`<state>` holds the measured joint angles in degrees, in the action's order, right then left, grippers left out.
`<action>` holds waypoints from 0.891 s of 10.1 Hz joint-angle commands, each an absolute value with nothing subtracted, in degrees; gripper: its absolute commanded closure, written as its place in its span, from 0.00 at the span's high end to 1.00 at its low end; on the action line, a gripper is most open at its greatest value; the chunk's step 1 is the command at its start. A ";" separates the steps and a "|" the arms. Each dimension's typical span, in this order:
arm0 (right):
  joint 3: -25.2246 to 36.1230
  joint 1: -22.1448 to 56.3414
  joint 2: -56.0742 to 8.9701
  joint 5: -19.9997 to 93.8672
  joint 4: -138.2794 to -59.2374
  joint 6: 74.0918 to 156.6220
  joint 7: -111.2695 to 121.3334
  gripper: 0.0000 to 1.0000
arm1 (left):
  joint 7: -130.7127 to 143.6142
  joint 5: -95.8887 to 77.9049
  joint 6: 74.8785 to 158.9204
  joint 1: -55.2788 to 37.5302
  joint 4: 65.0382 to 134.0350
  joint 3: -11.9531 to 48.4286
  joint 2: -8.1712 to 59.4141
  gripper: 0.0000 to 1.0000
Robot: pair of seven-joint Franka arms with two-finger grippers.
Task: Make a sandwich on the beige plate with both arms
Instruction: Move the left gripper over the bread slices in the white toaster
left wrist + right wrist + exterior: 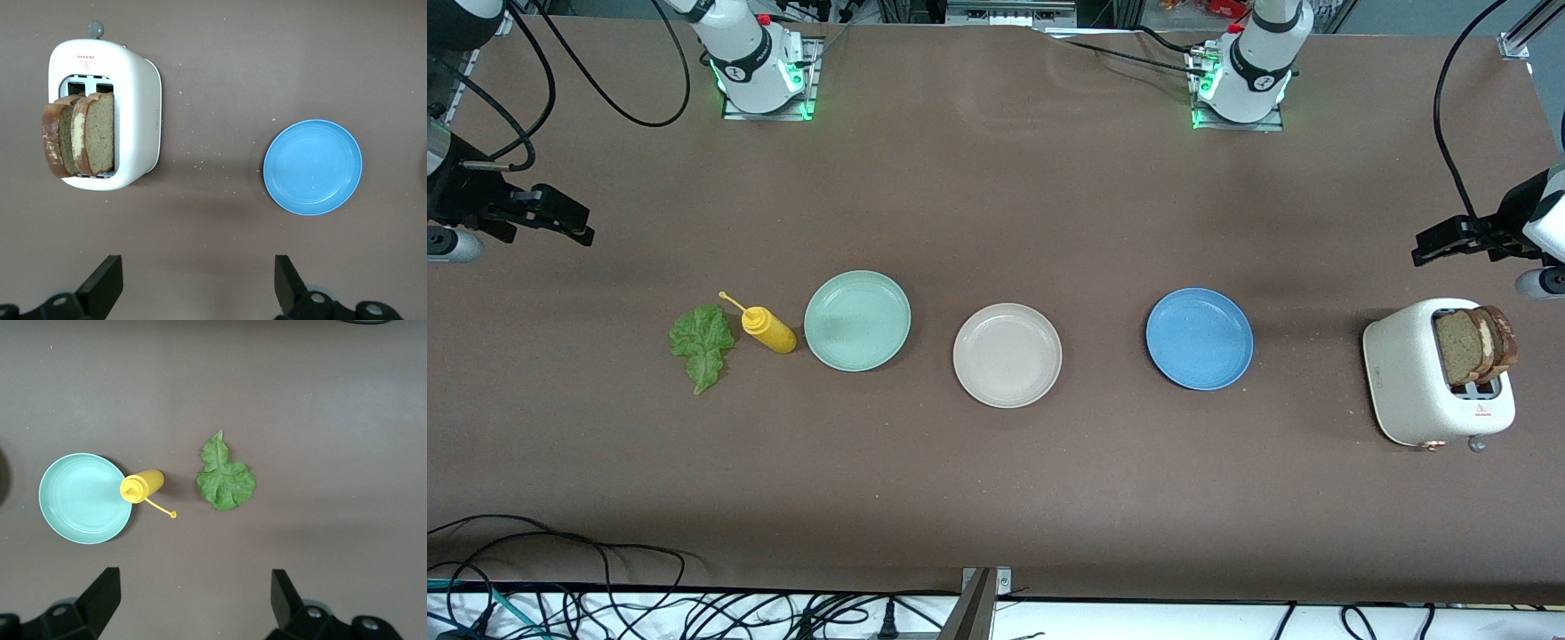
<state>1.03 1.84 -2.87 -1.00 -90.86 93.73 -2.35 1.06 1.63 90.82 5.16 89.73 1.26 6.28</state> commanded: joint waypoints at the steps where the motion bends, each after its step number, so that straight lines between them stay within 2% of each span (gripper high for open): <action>1: 1.14 1.93 -2.99 -0.35 -90.09 93.34 -2.46 1.00 | 0.00 3.51 90.88 5.54 88.68 1.58 7.29 1.00; 9: 1.14 1.93 -2.99 -0.35 -90.09 93.25 -2.46 1.00 | -3.60 3.69 94.91 10.02 88.68 1.58 10.98 1.00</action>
<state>1.03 1.84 -2.89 -1.00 -90.86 93.73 -2.35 -1.91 2.34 94.18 9.21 89.73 1.14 10.03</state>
